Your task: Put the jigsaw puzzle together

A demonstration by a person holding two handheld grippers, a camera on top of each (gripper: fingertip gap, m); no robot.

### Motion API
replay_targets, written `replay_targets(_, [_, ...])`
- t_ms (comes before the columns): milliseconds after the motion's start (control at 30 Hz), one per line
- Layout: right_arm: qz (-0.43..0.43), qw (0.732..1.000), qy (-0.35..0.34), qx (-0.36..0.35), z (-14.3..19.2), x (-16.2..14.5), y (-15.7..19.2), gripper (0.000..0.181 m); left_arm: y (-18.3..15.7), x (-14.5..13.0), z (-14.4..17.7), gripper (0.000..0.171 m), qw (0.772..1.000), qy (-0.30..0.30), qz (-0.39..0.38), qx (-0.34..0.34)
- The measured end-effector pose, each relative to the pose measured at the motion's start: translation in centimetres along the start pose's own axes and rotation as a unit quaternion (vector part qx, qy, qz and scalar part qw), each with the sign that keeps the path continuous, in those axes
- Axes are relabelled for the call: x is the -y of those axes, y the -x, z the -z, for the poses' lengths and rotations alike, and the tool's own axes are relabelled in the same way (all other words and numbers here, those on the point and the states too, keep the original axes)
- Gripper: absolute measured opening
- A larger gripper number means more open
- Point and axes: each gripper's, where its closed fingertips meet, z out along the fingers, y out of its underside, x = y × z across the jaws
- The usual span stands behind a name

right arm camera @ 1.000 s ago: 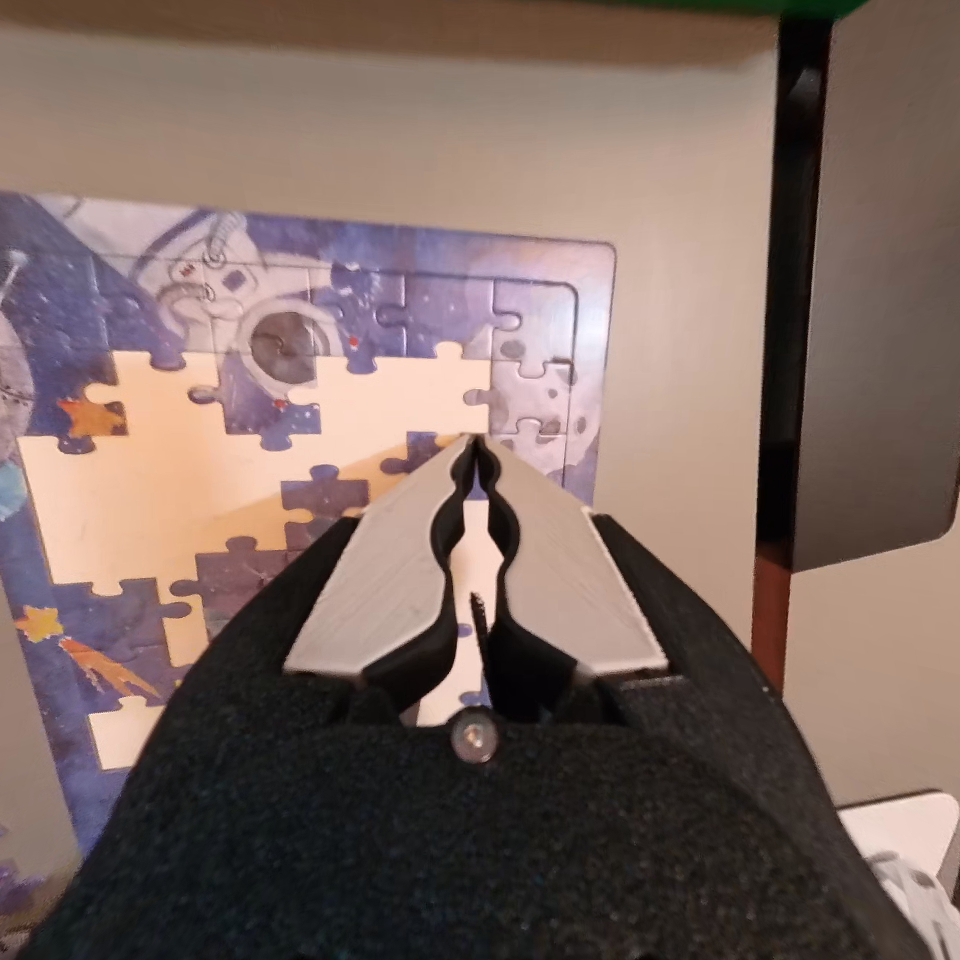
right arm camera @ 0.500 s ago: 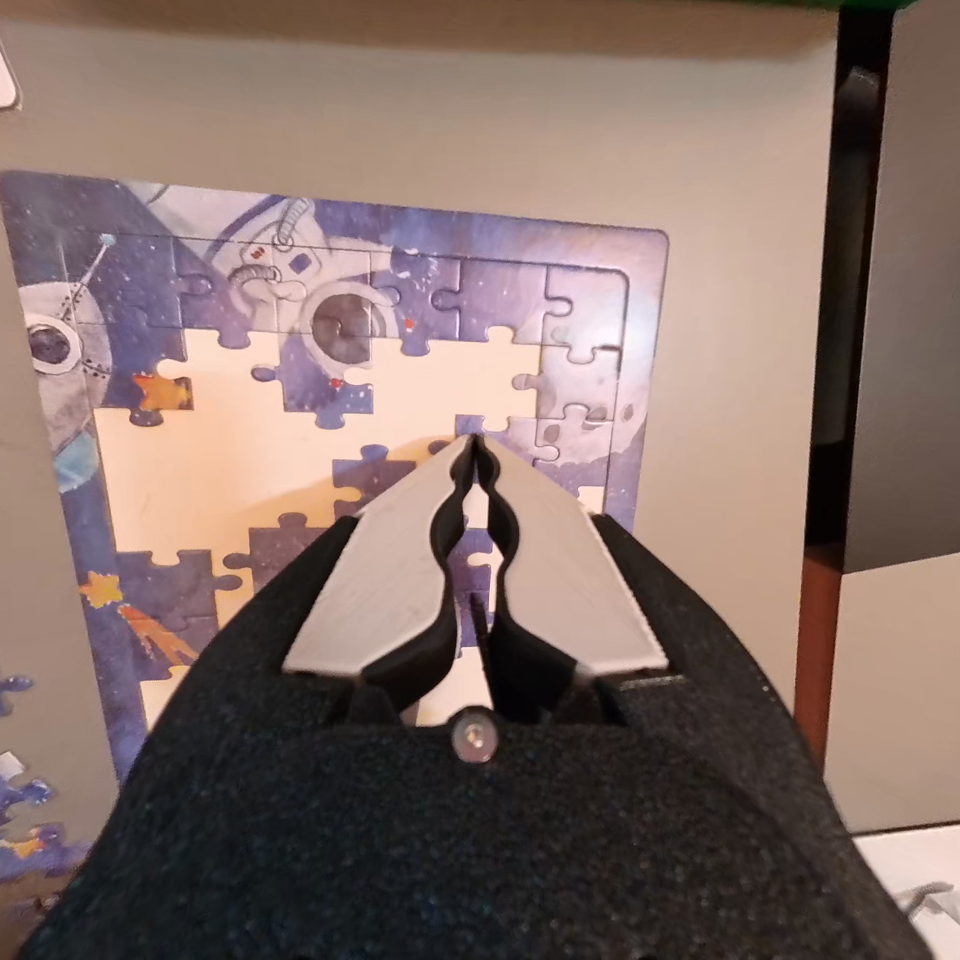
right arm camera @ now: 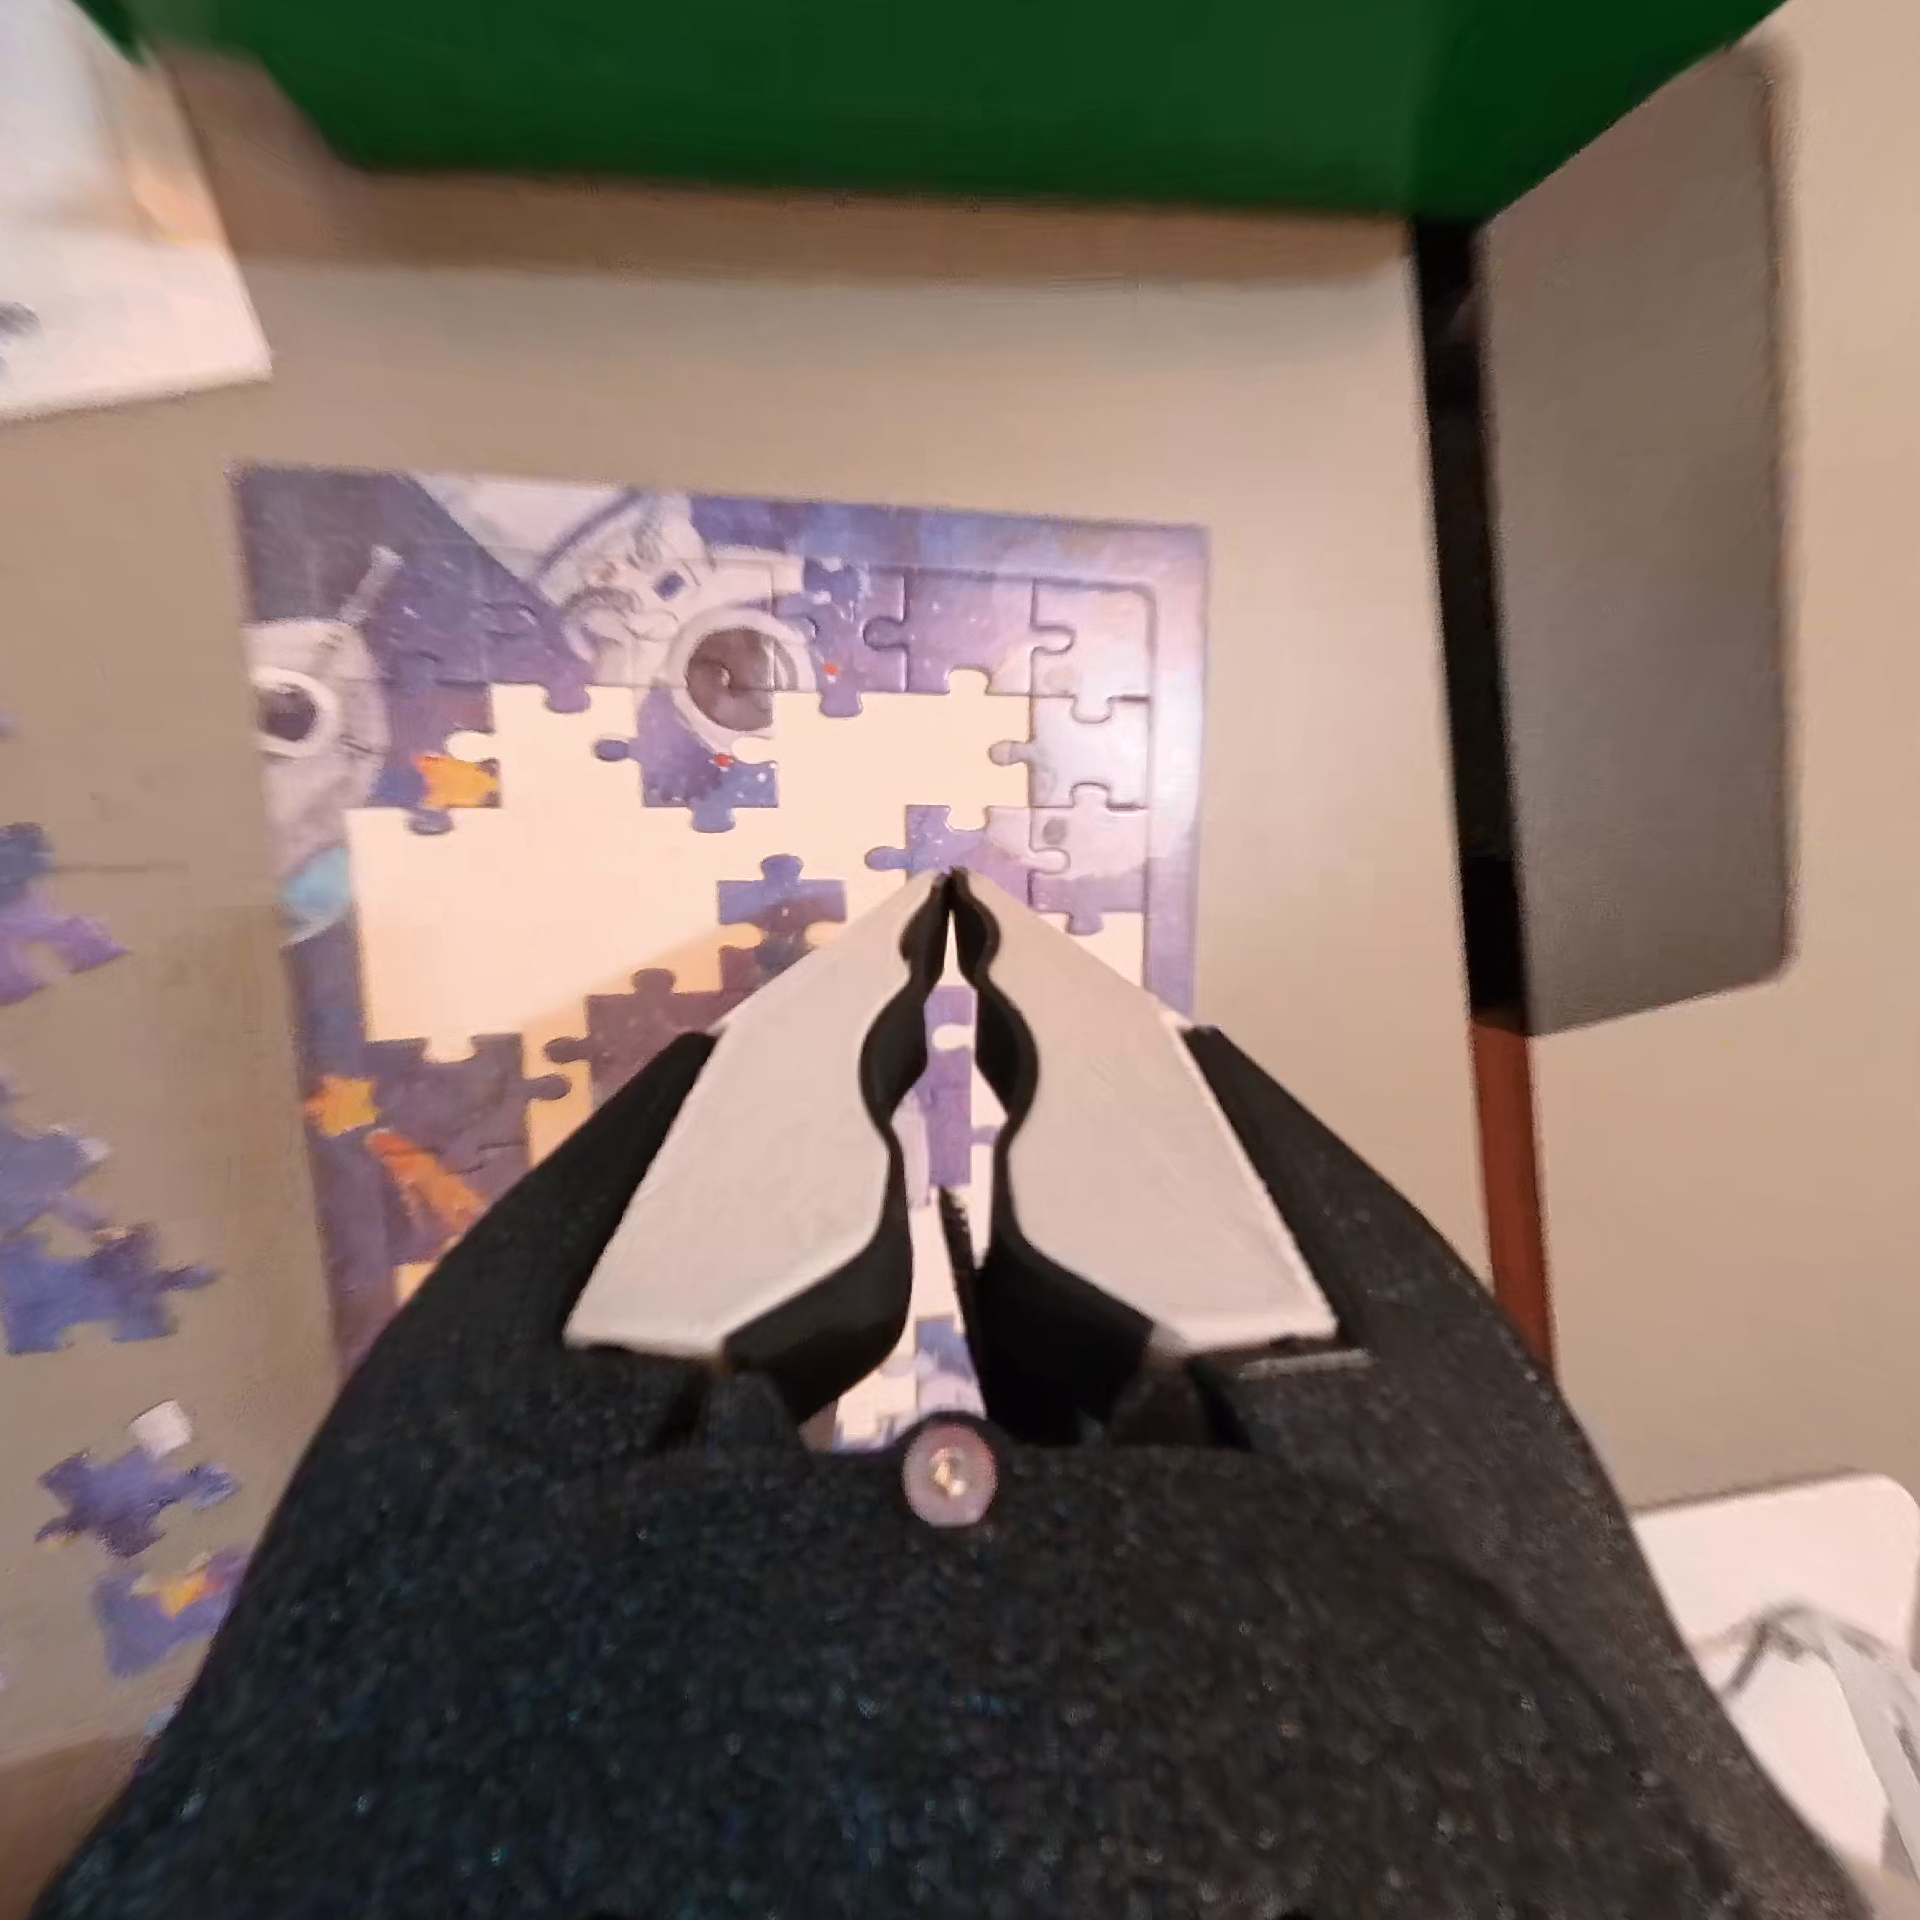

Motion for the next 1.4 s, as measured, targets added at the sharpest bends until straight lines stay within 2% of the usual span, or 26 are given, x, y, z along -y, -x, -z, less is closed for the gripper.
replay_targets(67, [-0.001, 0.998, -0.045, -0.035, 4.7, 1.0, -0.7, 0.000, 0.1, 0.0, 0.0, 0.018, 1.000, 0.001, -0.004, 0.005])
replay_targets(133, [-0.003, 0.995, -0.070, -0.077, 9.9, 0.6, -1.2, 0.000, 0.2, -0.1, 0.0, 0.018, 1.000, 0.003, -0.013, 0.011])
replay_targets(200, [-0.019, 0.992, -0.075, -0.102, 14.3, -1.6, -1.0, 0.005, 0.3, -0.2, -0.1, 0.018, 0.999, 0.007, -0.028, 0.019])
replay_targets(233, [-0.037, 0.991, -0.075, -0.101, 16.0, -3.3, -0.6, 0.013, 0.3, -0.3, -0.1, 0.018, 0.999, 0.010, -0.037, 0.023])
replay_targets(300, [-0.083, 0.986, -0.086, -0.112, 18.4, -7.2, -0.2, 0.015, 0.2, -0.6, -0.3, 0.018, 0.998, 0.017, -0.059, 0.033])
replay_targets(400, [-0.178, 0.972, -0.095, -0.121, 18.5, -14.9, -0.4, 0.019, 0.0, -0.9, -0.5, 0.019, 0.993, 0.029, -0.102, 0.054])
replay_targets(467, [-0.246, 0.958, -0.080, -0.125, 16.6, -20.9, -0.5, 0.024, 0.0, -0.8, -0.4, 0.019, 0.987, 0.028, -0.141, 0.072])
replay_targets(533, [-0.297, 0.945, -0.080, -0.110, 14.6, -25.6, 0.3, 0.032, -0.4, -0.4, -0.3, 0.018, 0.978, 0.016, -0.185, 0.091])
replay_targets(600, [-0.324, 0.940, -0.083, -0.070, 13.3, -28.4, 2.3, 0.033, -0.8, -0.1, -0.2, 0.018, 0.971, 0.008, -0.217, 0.101])
replay_targets(633, [-0.320, 0.944, -0.060, -0.058, 13.1, -29.5, 3.2, 0.038, -1.0, -0.1, -0.2, 0.018, 0.969, 0.007, -0.226, 0.101])
replay_targets(700, [-0.271, 0.958, -0.021, -0.094, 13.4, -31.2, 3.5, 0.038, -1.1, -0.3, -0.4, 0.018, 0.968, 0.013, -0.229, 0.101])
replay_targets(800, [-0.245, 0.963, -0.002, -0.111, 13.3, -32.8, 3.5, 0.034, -0.7, -0.8, -0.7, 0.018, 0.970, 0.027, -0.218, 0.100])
replay_targets(1100, [-0.231, 0.973, -0.002, -0.013, 11.1, -30.7, 3.4, 0.036, -0.9, -1.7, -1.2, 0.018, 0.973, 0.048, -0.211, 0.083])
replay_targets(1267, [-0.195, 0.978, 0.072, -0.027, 11.3, -31.4, 1.8, 0.032, -1.1, -1.8, -1.2, 0.018, 0.973, 0.049, -0.210, 0.077])
replay_targets(1400, [-0.188, 0.980, 0.061, -0.009, 12.0, -30.6, 1.5, 0.031, -0.9, -1.8, -1.1, 0.018, 0.974, 0.049, -0.207, 0.078])
